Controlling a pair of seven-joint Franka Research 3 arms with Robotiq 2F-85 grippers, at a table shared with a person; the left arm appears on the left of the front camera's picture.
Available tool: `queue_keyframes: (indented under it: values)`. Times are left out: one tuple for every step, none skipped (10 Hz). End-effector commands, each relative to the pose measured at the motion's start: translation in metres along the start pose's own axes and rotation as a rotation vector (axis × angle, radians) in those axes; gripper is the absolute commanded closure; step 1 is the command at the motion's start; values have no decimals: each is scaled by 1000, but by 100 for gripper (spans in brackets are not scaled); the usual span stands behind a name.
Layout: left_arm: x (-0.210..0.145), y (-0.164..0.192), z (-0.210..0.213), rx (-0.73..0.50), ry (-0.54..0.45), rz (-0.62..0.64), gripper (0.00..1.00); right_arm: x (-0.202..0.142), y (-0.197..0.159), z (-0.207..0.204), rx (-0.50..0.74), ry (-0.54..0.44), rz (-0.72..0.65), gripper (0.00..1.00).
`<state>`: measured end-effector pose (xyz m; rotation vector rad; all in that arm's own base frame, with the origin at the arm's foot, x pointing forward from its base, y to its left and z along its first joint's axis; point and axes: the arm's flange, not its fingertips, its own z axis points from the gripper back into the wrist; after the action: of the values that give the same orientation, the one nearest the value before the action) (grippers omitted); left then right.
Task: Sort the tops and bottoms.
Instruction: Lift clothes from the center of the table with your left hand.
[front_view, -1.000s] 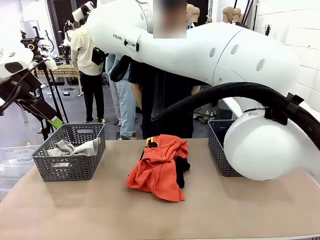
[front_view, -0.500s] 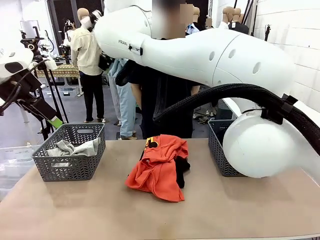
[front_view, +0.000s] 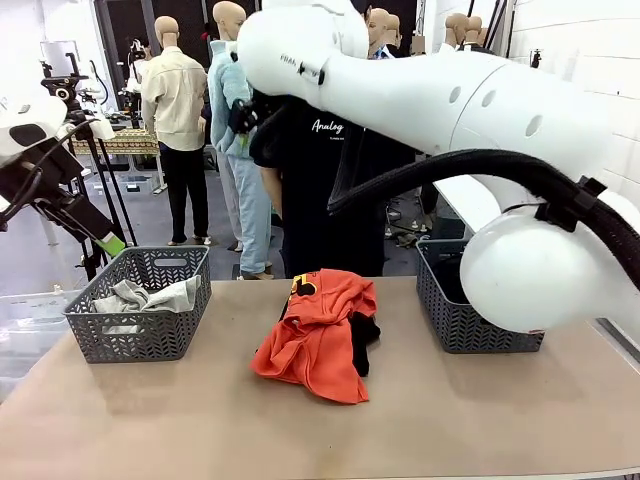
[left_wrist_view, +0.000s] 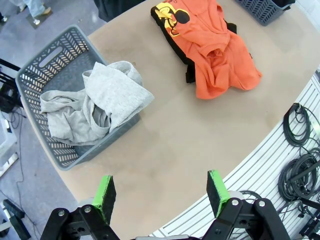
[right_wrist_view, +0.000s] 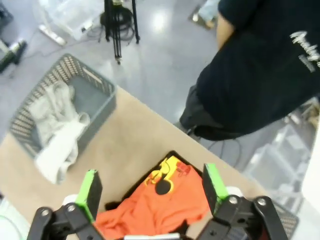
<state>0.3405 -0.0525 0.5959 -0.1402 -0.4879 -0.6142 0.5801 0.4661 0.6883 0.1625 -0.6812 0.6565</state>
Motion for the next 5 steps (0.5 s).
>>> queue_keyframes:
  values:
    - [-1,0,1,2,0,9,5,-262,6,61,23,5,-129,0]
    - [-1,0,1,2,0,9,5,-298,8,70,46,47,-164,0]
    - [-1,0,1,2,0,9,5,-326,7,73,61,112,-196,0]
    - [-1,0,1,2,0,9,5,-346,9,73,121,232,-194,0]
    - [-1,0,1,2,0,9,5,-360,8,71,180,367,-174,0]
